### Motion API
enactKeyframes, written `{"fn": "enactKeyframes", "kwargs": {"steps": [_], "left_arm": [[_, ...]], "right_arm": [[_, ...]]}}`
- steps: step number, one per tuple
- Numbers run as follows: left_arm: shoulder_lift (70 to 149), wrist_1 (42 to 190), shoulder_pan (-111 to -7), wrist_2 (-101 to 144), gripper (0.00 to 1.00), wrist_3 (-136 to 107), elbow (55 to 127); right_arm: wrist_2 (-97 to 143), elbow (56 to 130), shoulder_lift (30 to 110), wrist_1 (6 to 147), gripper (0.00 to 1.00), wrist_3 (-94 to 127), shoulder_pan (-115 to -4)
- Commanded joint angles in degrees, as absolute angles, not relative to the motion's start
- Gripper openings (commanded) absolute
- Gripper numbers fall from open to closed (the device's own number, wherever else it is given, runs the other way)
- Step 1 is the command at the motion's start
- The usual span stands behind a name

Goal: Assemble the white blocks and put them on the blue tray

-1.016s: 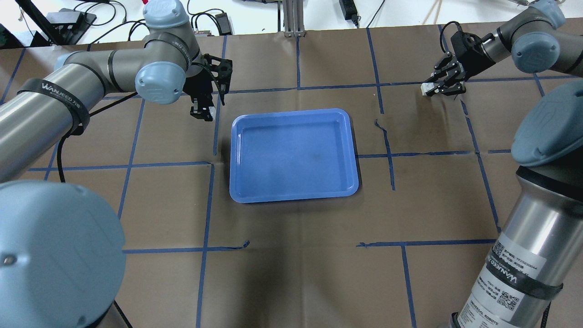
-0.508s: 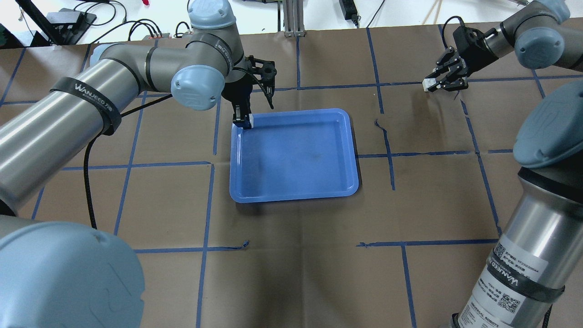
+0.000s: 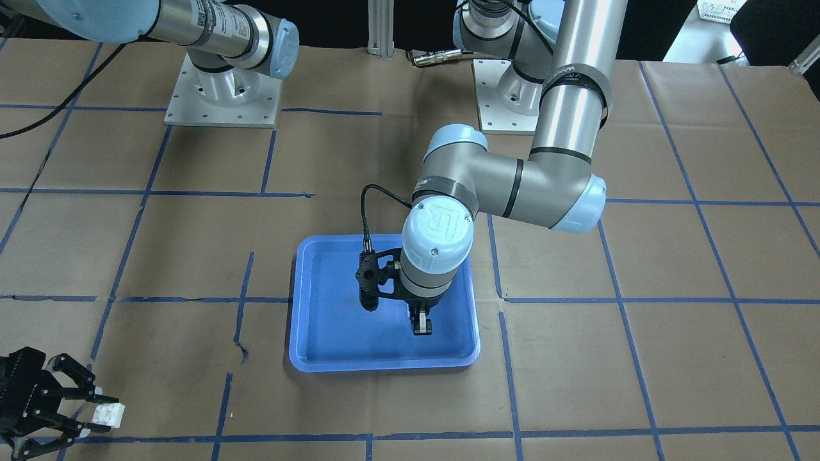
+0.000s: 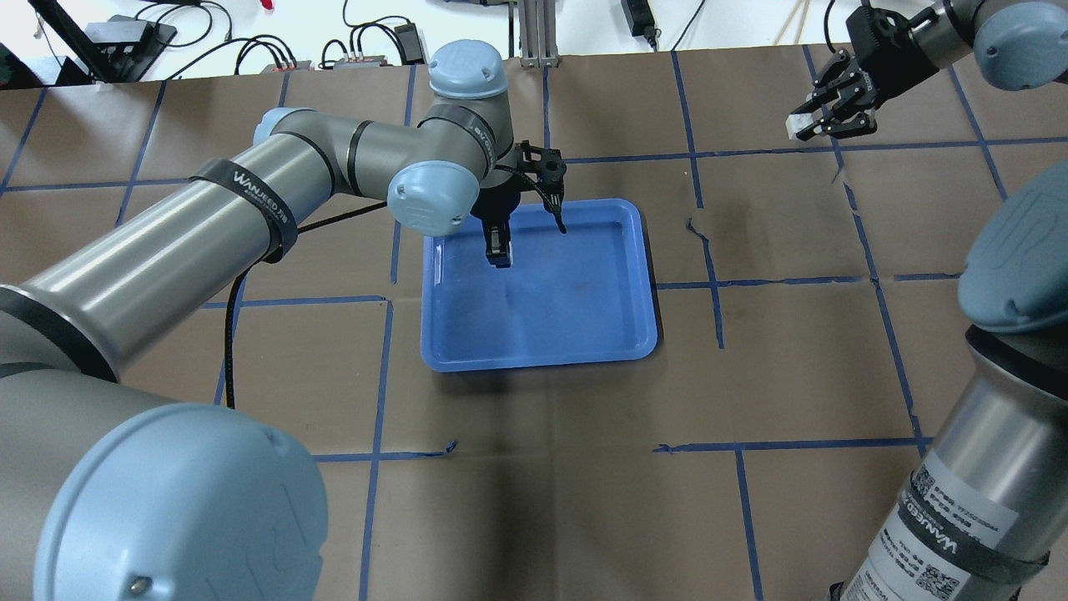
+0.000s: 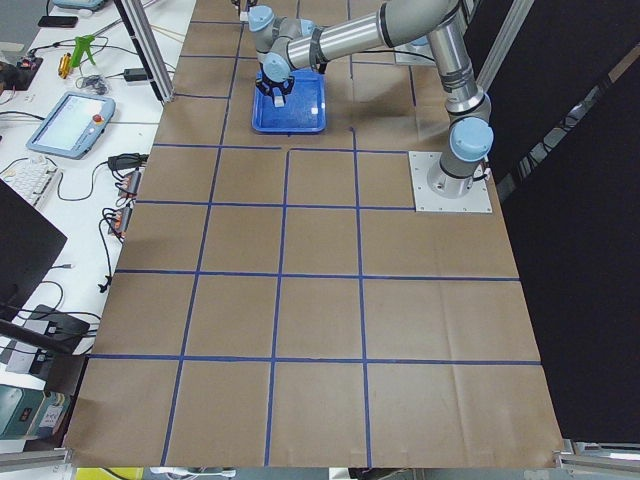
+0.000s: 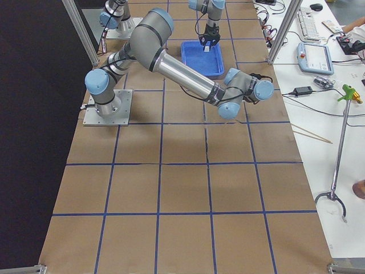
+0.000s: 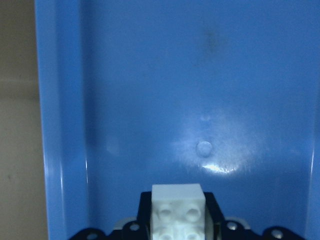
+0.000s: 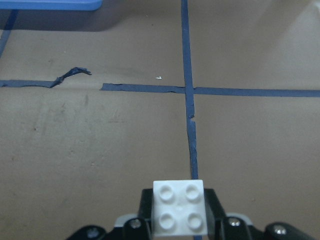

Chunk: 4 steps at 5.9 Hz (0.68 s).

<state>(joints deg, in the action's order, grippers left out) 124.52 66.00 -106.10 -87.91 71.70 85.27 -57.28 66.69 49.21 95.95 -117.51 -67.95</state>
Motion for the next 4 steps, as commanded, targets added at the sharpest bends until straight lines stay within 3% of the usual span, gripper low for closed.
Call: {"fn": "enactKeyframes", "kwargs": {"steps": [1, 3, 4], "left_arm": [[125.2, 63.6, -107.9, -87.8, 0.11, 67.8, 86.6], [125.0, 59.9, -108.0, -87.8, 0.2, 67.8, 89.6], [124.9, 59.9, -108.0, -87.7, 0.65, 67.7, 89.6]], "right_arm": [[-57.3, 67.6, 53.0, 93.0, 0.37, -117.2, -71.3], [-56.5, 76.5, 57.6, 94.4, 0.37, -117.3, -73.2], [-56.4, 81.6, 61.1, 97.9, 0.37, -117.2, -73.2]]}}
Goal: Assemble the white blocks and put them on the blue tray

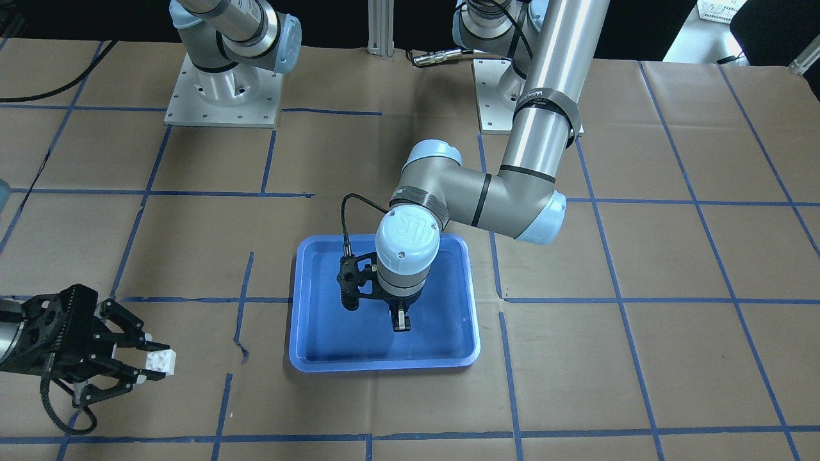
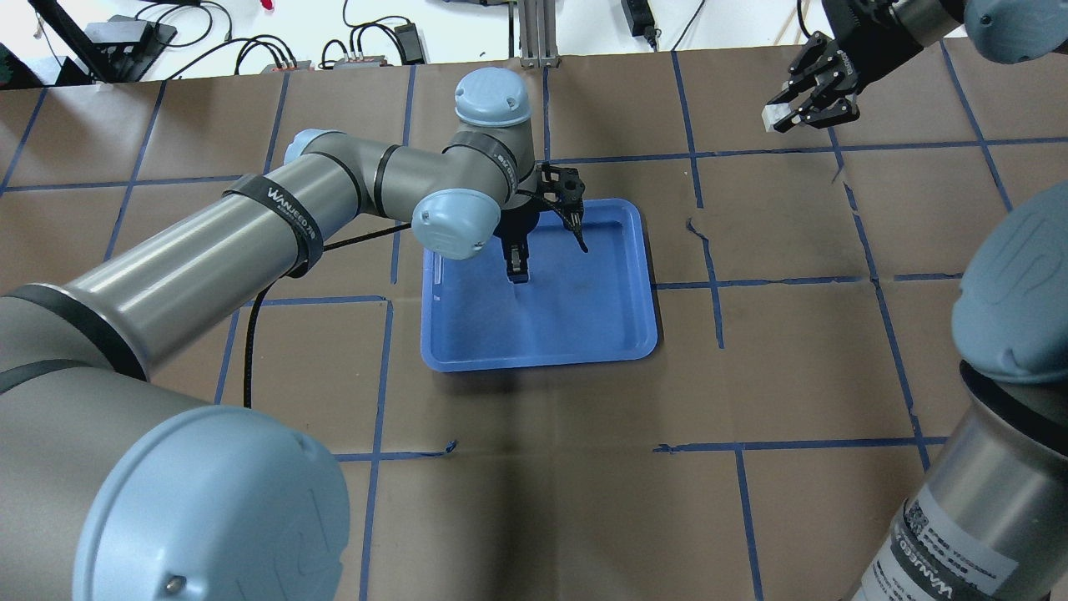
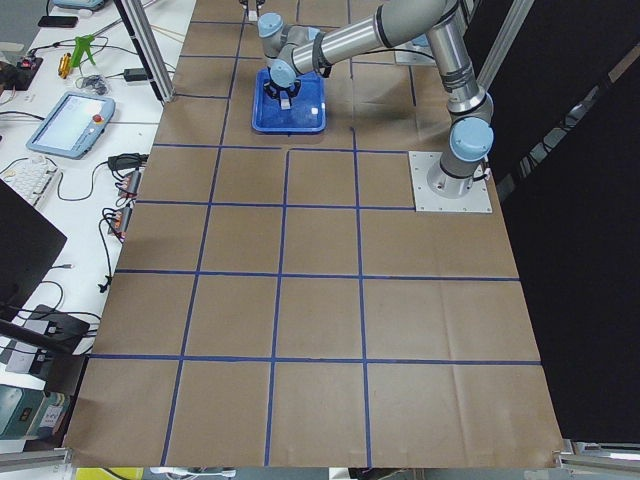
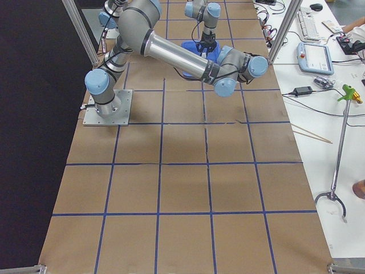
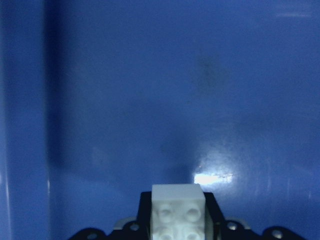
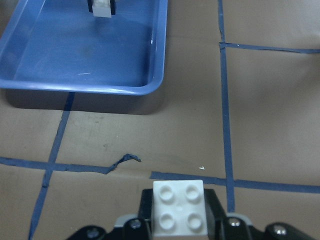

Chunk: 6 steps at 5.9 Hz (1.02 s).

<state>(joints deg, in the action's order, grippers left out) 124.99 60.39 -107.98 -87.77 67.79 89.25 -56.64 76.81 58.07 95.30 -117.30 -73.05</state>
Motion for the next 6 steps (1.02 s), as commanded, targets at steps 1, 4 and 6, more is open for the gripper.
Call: {"fn": "enactKeyframes", "kwargs": {"steps": [1, 4, 6], "left_arm": [[124.9, 60.2, -108.0, -87.4, 0.99, 67.7, 89.6], [123.8, 60.6, -108.0, -87.7, 0.99, 67.7, 89.8], [120.3, 64.6, -107.6, -88.4, 0.99, 67.8, 89.8]], "right_arm": [[-56.3, 86.2, 63.6, 99.1, 0.37, -117.3, -73.1], [-56.2, 90.3, 64.5, 104.1, 0.37, -117.2, -73.2], [-55.8, 90.4, 64.5, 104.9, 0.37, -114.9, -74.3]]}}
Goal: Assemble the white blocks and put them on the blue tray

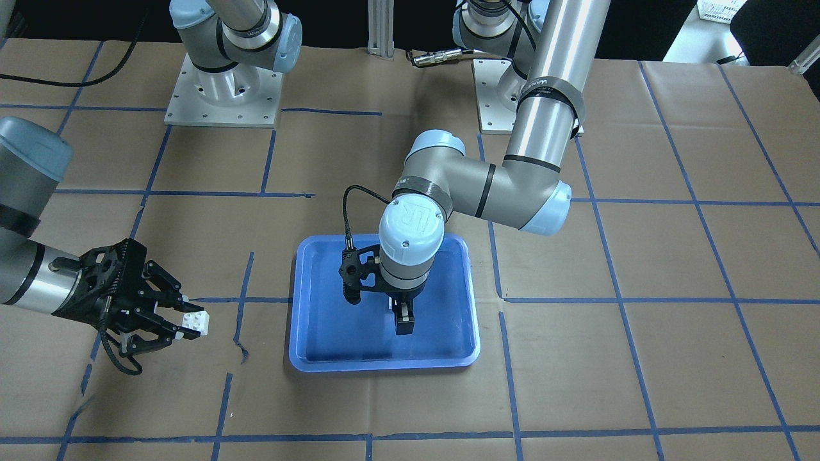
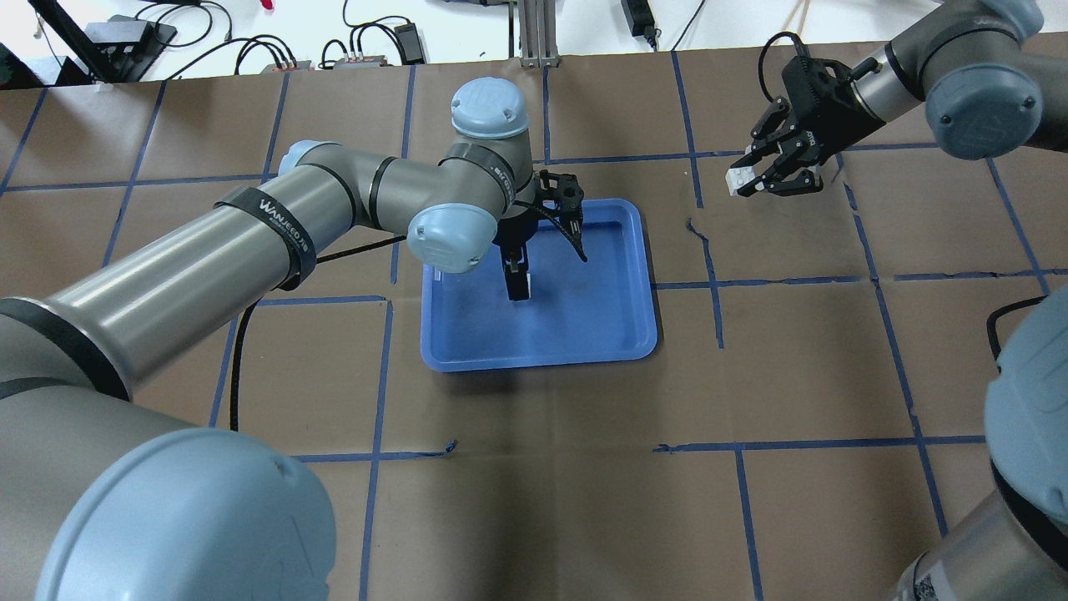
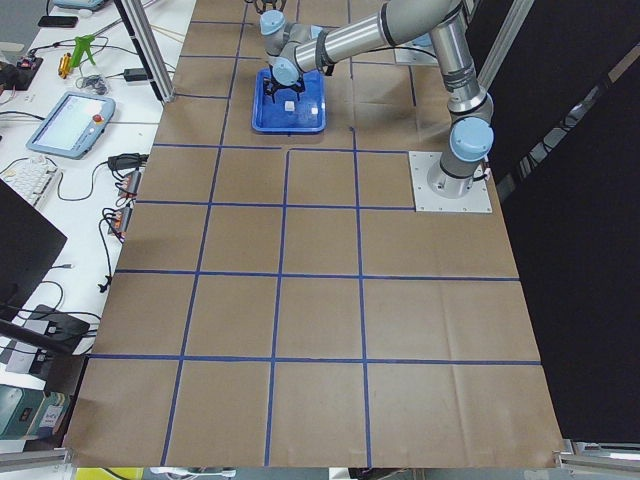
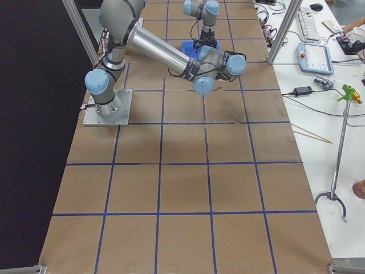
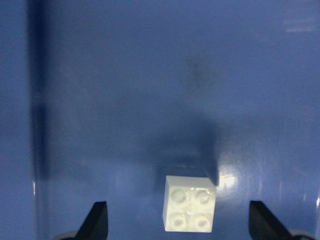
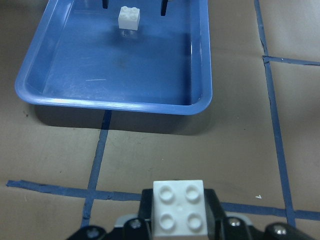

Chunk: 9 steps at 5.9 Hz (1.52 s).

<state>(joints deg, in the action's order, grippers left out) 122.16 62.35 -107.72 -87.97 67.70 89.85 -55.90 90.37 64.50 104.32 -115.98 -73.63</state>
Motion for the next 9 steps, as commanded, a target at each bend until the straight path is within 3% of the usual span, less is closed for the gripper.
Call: {"fn": "enactKeyframes", "kwargs": {"steps": [1, 4, 7, 9], "left_arm": [[117.4, 68.9, -106.3, -88.4, 0.99, 67.8, 90.0], [108.4, 75.5, -103.4, -88.4, 0.99, 67.7, 93.2], [96.7, 95.6, -90.4, -87.7, 0.99, 67.2, 91.6], [94.9, 94.4, -89.5, -87.6, 0.99, 58.2, 91.3]], "right_arm": [[-55.5, 90.7, 64.2, 105.5, 0.36, -113.8, -75.7], [-53.5, 96.7, 64.1, 121.7, 0.36, -99.5, -81.2], [-54.1, 100.5, 64.0, 140.7, 0.36, -77.7, -91.2], [-54.6, 103.0, 63.5, 145.5, 0.36, -74.6, -96.0]]}}
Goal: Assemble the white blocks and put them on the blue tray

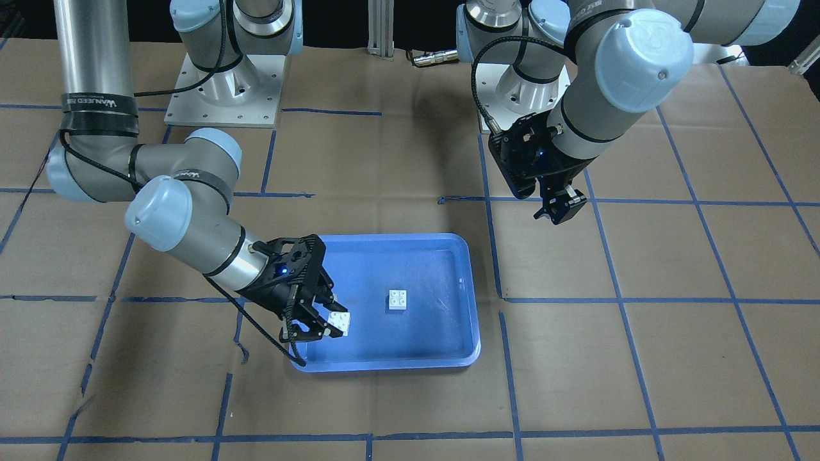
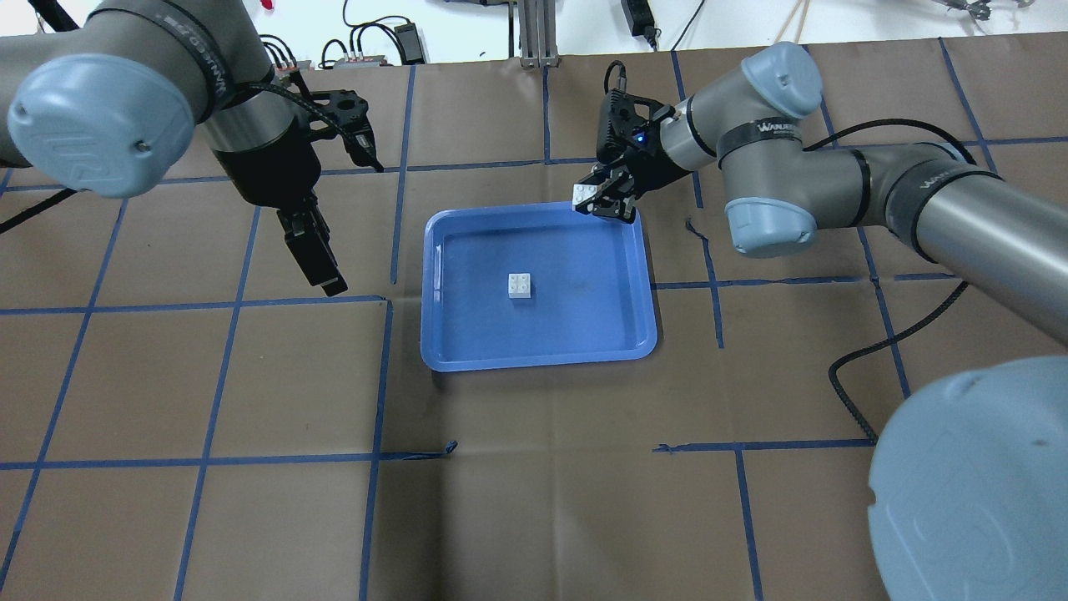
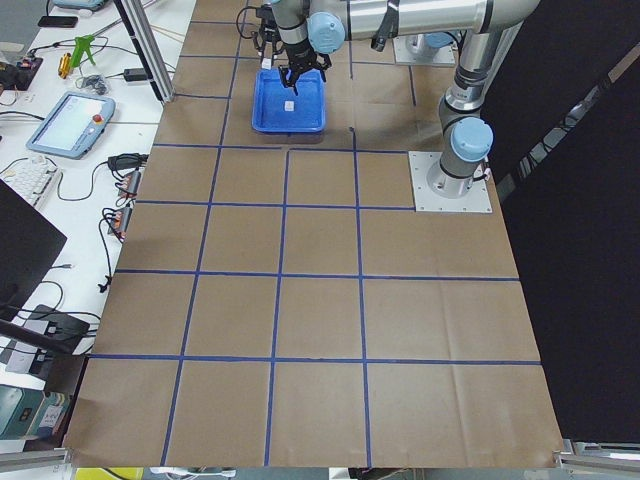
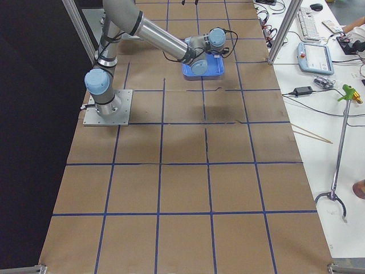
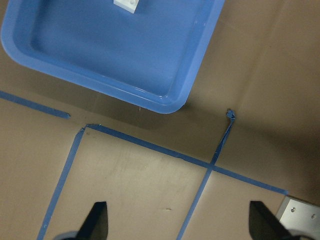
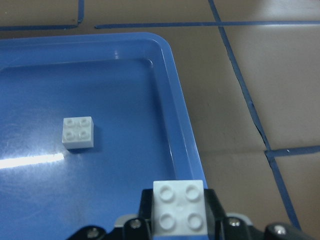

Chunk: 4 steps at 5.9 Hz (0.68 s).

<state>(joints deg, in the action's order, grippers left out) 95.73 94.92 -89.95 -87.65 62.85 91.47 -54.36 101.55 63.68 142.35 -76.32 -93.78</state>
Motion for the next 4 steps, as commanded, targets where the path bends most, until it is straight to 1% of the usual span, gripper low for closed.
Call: {"fn": "enactKeyframes", "kwargs": {"steps": [1, 2, 4], "left_arm": [[94.1, 93.3, -89.5, -87.6, 0.99, 49.9, 91.3], [93.3, 93.3, -89.0, -87.6, 0.99, 42.4, 91.7], [93.0, 93.1, -88.6, -87.6, 0.99, 36.8, 92.3]], "right_arm": [[-54.7, 106.3, 62.7, 152.6, 0.36, -70.9, -96.8], [-54.7, 108.3, 61.3, 156.4, 0.36, -70.4, -96.9], [-54.6, 108.9, 59.3, 158.4, 0.36, -70.9, -96.9]]}}
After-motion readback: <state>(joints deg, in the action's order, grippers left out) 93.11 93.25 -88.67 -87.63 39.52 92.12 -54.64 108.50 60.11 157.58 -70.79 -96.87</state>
